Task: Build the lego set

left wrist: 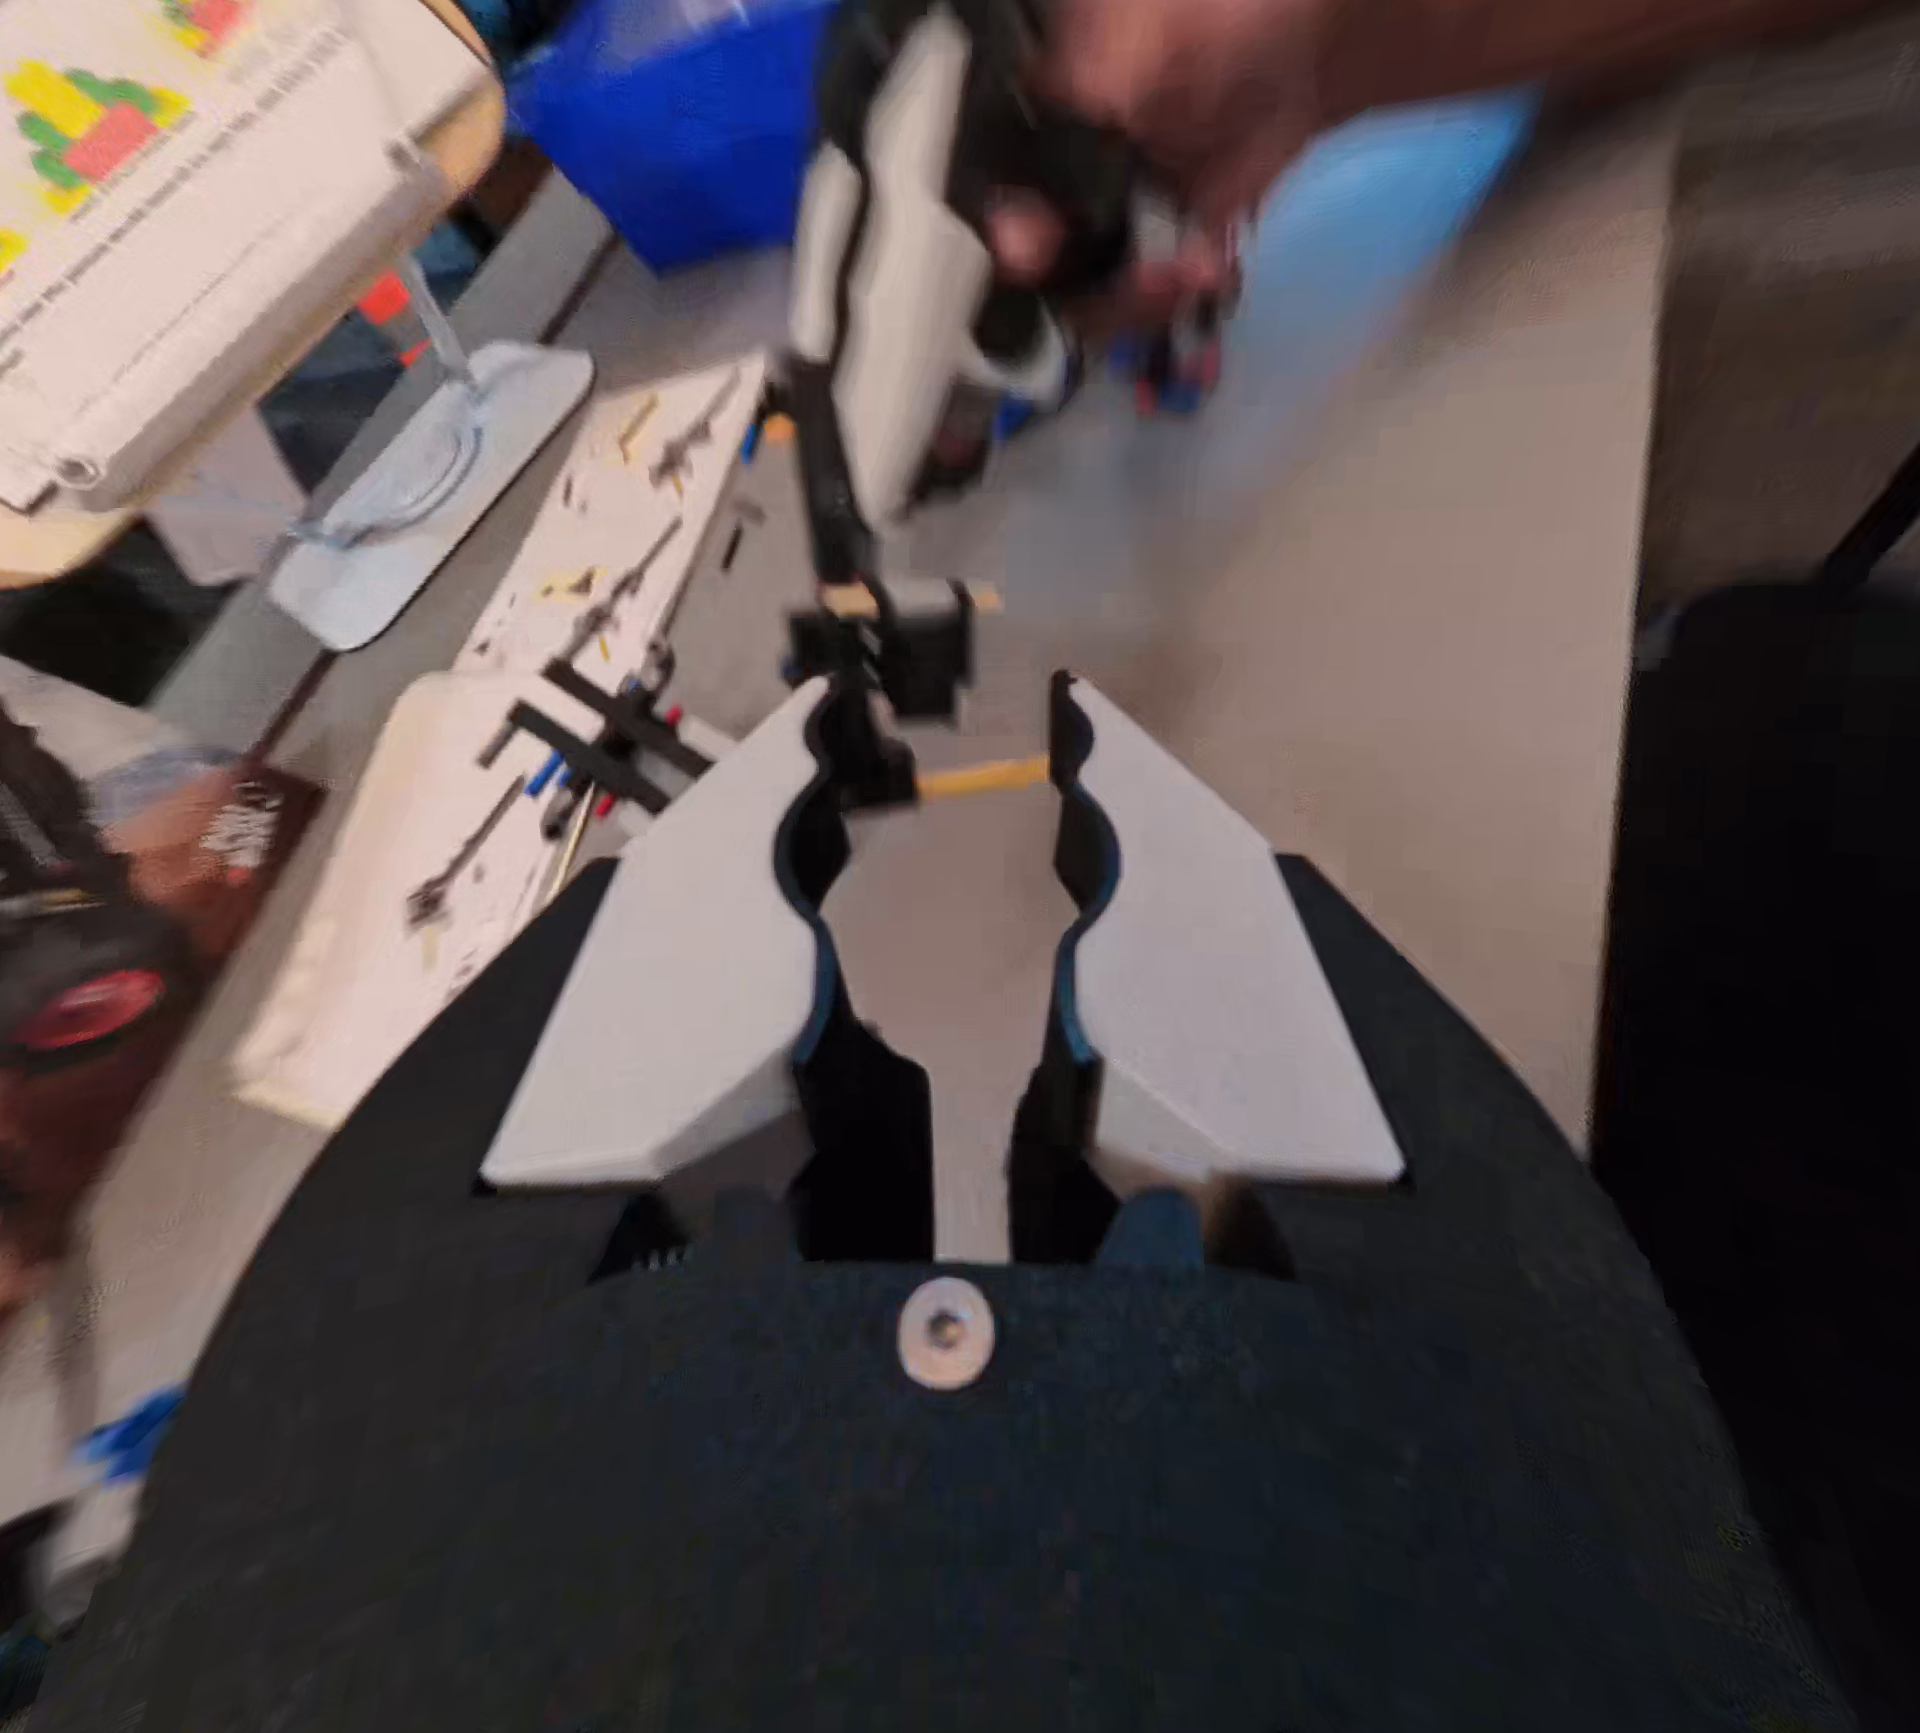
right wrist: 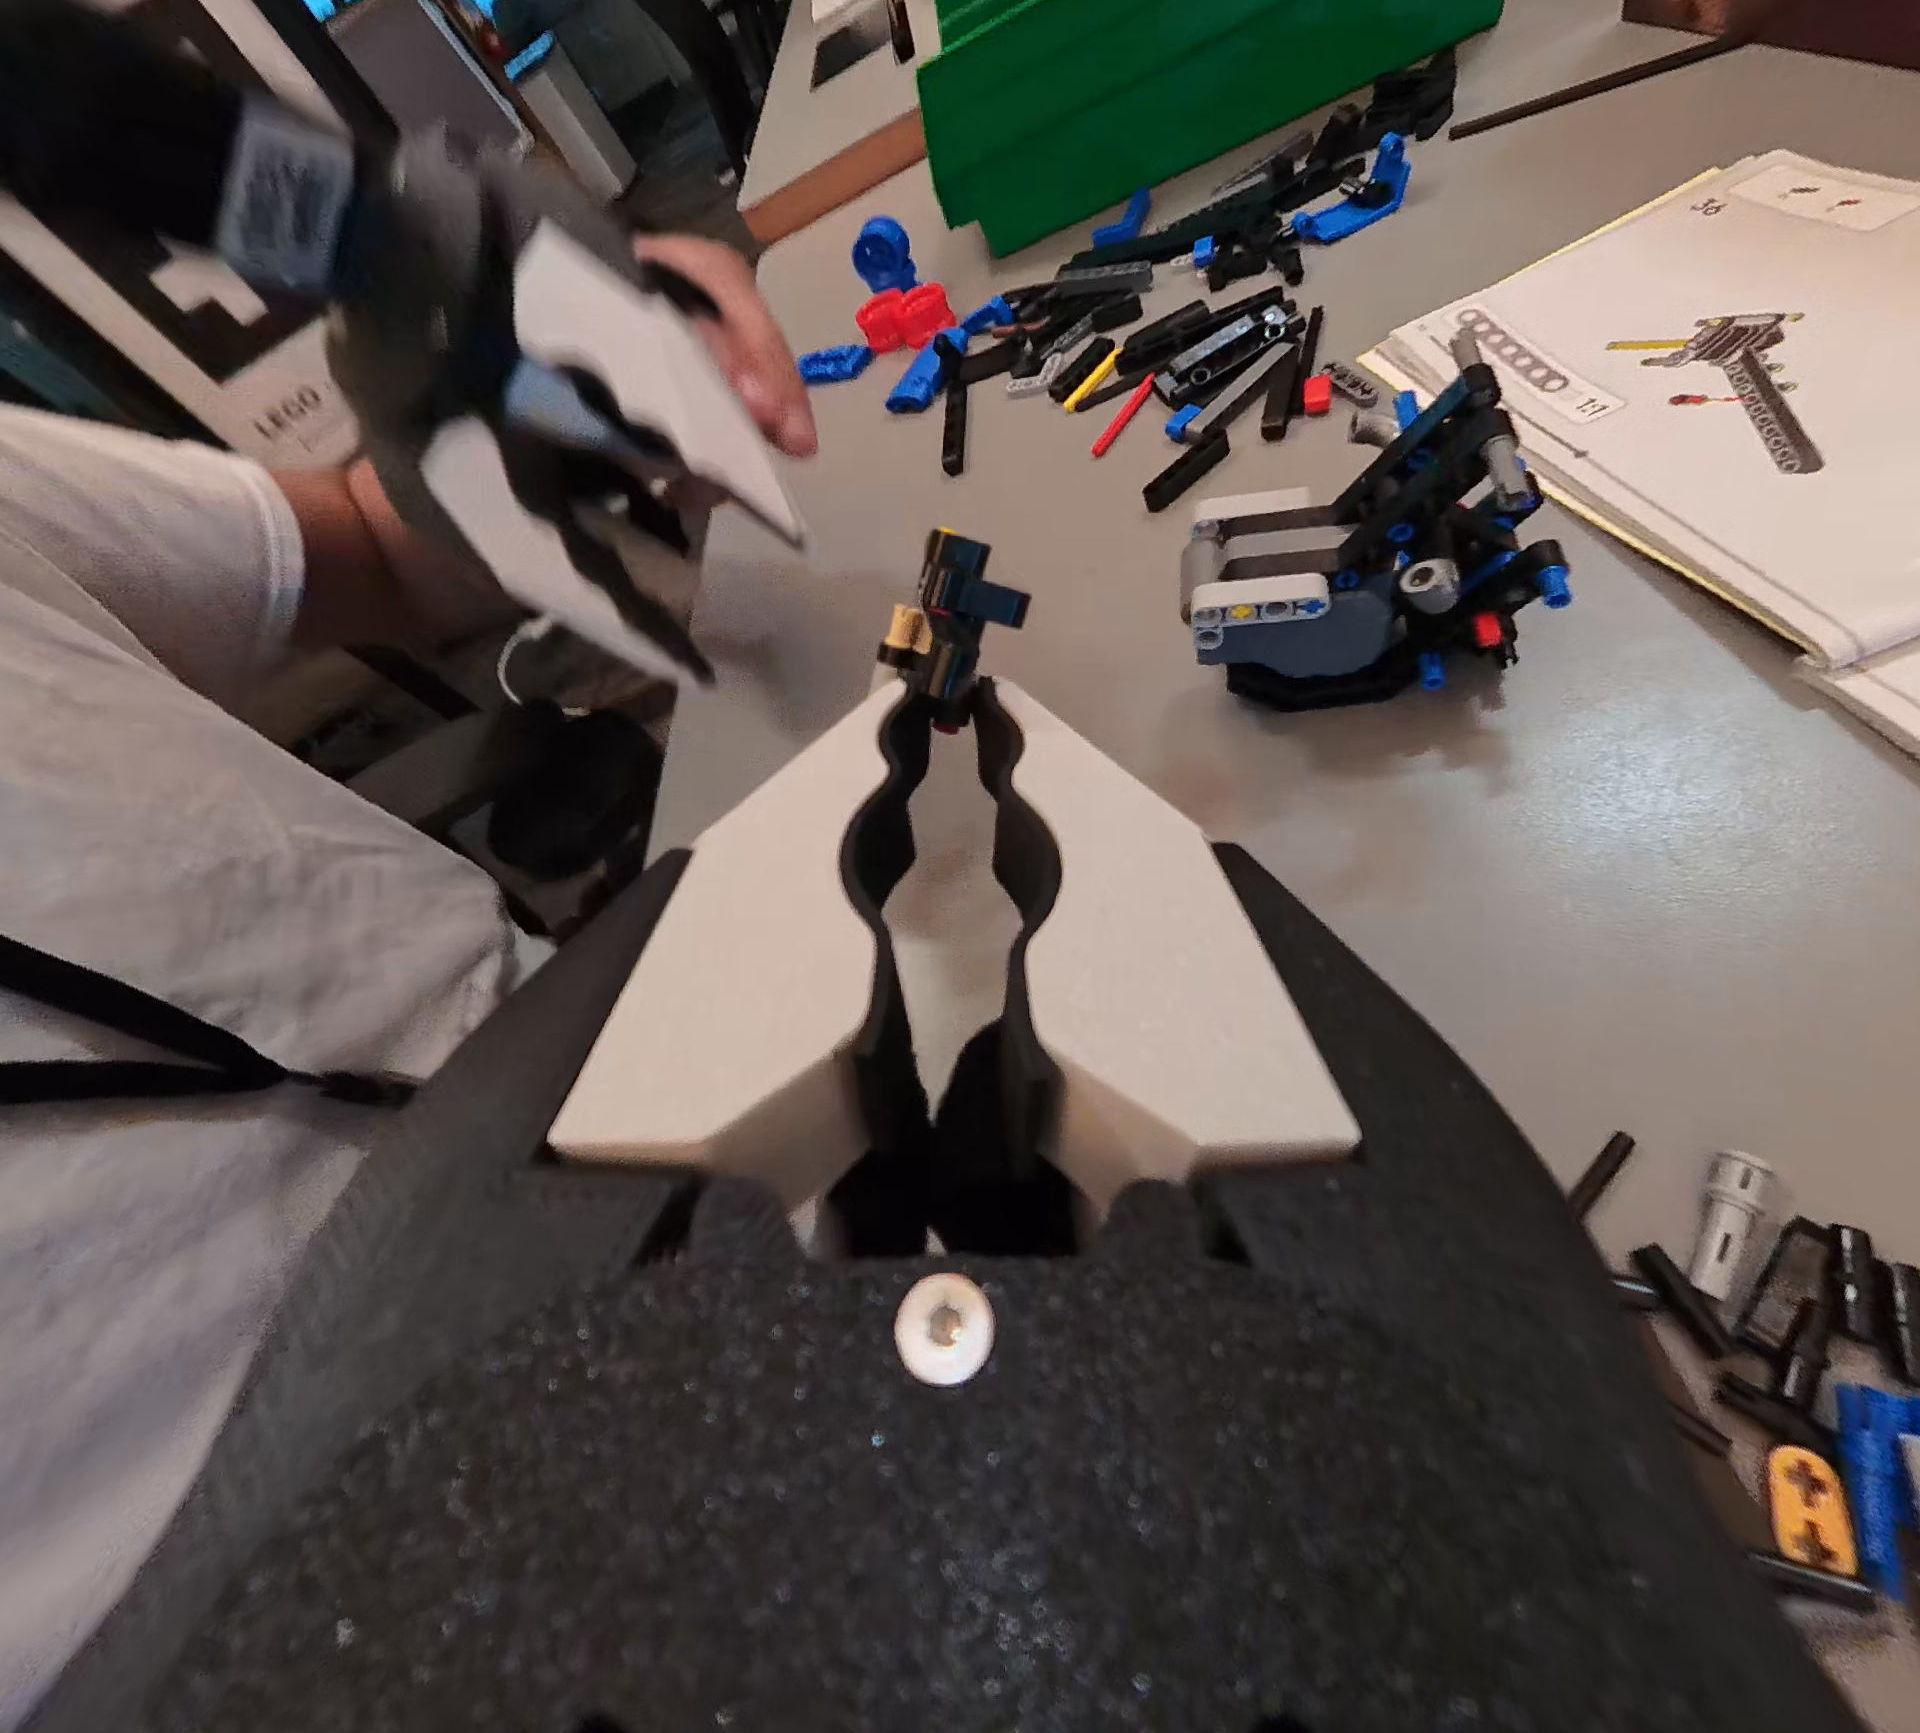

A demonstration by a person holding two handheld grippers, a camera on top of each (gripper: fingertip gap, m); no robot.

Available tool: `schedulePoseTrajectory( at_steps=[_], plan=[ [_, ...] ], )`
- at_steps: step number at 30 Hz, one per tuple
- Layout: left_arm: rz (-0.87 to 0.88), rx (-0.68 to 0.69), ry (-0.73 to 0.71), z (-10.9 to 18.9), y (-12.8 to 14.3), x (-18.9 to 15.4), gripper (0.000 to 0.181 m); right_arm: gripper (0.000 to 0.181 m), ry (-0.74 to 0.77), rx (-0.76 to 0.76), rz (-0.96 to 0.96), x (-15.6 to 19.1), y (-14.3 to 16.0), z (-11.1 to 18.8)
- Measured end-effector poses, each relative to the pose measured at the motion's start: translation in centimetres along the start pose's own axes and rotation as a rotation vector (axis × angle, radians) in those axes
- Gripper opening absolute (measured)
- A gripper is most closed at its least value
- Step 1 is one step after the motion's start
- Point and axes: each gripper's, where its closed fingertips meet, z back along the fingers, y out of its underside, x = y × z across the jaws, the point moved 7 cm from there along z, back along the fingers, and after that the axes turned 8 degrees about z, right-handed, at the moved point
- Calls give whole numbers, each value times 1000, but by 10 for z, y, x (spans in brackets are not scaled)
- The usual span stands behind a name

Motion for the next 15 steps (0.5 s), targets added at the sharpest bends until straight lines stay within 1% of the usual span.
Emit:
schedulePoseTrajectory(
  at_steps=[1,2,3,4,5,6,8,10,12,15],
  plan=[
    [102,-59,55,2,-12,11,31,8,-6,23,32,3,1,-1],
    [174,-92,116,0,-21,21,31,8,-23,50,64,7,1,-2],
    [211,-95,180,-4,-27,27,31,8,-36,71,98,11,2,-3],
    [220,-54,245,-12,-28,30,32,8,-45,92,130,15,3,-5],
    [218,4,299,-22,-28,32,38,8,-53,113,152,19,4,-6],
    [218,55,347,-31,-26,32,38,8,-58,127,170,22,4,-7],
    [219,112,455,-42,-24,27,34,8,-60,153,193,25,6,-7],
    [206,128,494,-47,-24,23,24,8,-58,161,192,25,7,-6],
    [198,140,492,-52,-22,22,20,8,-59,161,197,25,7,-4],
    [247,107,509,-55,-21,25,19,8,-50,151,193,23,5,-1]
  ],
)
